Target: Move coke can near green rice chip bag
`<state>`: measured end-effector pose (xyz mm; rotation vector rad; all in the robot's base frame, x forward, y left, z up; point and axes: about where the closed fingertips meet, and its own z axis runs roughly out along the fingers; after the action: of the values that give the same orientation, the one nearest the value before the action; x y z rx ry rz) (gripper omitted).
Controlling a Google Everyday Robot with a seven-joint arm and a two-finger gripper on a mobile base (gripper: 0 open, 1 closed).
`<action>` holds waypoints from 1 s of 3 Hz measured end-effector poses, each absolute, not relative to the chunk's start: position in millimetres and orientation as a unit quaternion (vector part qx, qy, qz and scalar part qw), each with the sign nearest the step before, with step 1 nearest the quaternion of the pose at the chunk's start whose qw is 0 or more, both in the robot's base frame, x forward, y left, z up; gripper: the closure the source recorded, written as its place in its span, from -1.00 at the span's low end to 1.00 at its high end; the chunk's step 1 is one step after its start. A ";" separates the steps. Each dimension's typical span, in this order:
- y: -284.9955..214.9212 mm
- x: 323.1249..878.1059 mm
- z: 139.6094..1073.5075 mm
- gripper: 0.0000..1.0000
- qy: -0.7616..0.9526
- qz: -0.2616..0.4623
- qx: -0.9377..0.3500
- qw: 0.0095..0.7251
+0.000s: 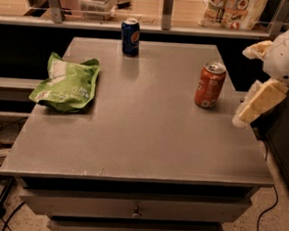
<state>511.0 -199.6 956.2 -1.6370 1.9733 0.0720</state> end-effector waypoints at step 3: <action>-173.3 575.5 942.1 -1.00 0.737 0.032 -0.586 0.335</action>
Offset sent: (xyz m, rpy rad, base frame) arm 0.0728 0.0269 -0.0057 0.1025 -0.1147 -0.0609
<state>575.5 -173.3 942.1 -1.5294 1.9222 0.0835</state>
